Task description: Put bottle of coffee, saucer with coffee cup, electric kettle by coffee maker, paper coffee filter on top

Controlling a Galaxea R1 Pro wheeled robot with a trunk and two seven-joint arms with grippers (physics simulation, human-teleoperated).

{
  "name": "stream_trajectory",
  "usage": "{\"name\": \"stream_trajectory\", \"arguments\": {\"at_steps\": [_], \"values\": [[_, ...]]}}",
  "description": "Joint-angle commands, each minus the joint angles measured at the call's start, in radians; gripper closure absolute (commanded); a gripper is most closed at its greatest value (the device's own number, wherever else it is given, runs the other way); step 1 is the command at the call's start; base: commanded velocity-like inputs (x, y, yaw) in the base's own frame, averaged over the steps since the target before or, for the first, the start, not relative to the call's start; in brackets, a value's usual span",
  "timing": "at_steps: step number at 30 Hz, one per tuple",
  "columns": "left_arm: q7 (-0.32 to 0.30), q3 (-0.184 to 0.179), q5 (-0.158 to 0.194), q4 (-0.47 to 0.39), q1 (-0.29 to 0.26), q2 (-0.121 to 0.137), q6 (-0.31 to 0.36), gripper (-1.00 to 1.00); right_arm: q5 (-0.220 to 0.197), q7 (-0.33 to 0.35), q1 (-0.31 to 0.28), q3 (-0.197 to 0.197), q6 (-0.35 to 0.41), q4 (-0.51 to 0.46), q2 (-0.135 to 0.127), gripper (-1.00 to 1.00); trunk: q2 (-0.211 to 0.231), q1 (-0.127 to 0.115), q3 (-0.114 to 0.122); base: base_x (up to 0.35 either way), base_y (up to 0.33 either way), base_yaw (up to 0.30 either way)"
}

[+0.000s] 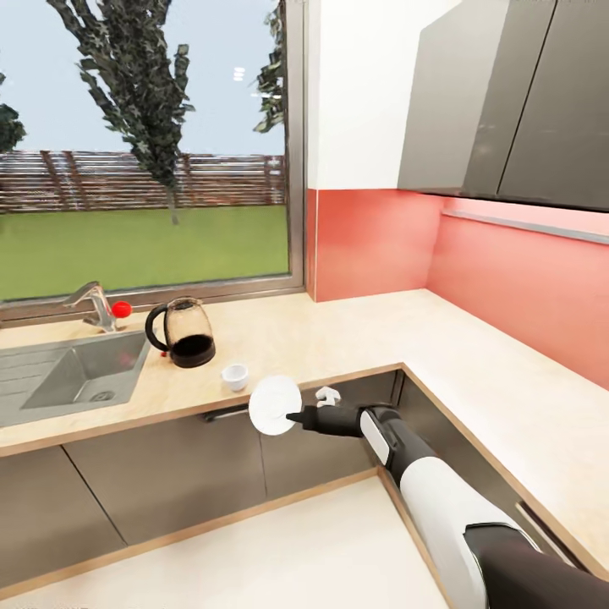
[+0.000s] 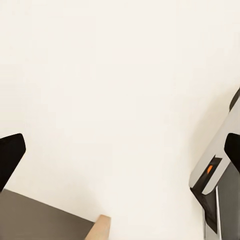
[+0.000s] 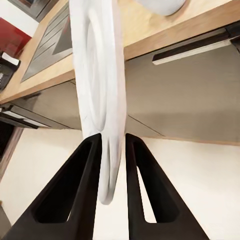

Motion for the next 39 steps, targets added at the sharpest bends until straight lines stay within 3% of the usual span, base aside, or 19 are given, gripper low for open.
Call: {"name": "stream_trajectory", "arguments": {"at_steps": [1,20,23,24,30,39], "values": [[0.003,0.002,-0.001,-0.003,0.001,0.0,0.0,-1.0,-0.01,0.001,-0.001,-0.002,0.011,0.0,0.001,1.0,-0.002,0.001,-0.001,-0.031,0.0,0.131],[0.002,0.004,0.004,-0.004,0.001,0.002,-0.017,-1.0,-0.013,0.001,0.0,-0.003,0.011,0.0,0.001,1.0,-0.002,0.001,0.016,-0.003,0.0,0.212],[-0.022,0.001,0.002,-0.005,0.005,0.001,-0.196,-1.0,-0.013,0.001,0.0,-0.002,0.011,0.0,0.001,1.0,-0.002,0.001,0.016,0.0,0.0,0.278],[-0.035,0.0,0.002,-0.008,0.005,0.0,-0.208,-1.0,-0.013,0.001,0.0,-0.002,0.011,0.0,0.001,1.0,-0.002,0.001,0.016,0.0,0.0,0.278],[-0.199,0.0,0.002,-0.019,0.003,-0.004,-0.22,-1.0,-0.013,0.001,0.0,-0.002,0.011,0.0,0.001,1.0,-0.002,0.001,0.016,0.0,0.0,0.278],[-0.213,0.0,0.002,-0.023,0.001,-0.02,-0.215,-1.0,-0.013,0.002,0.0,-0.002,0.011,0.0,0.001,1.0,-0.002,0.001,0.016,0.0,0.0,0.278]]}}
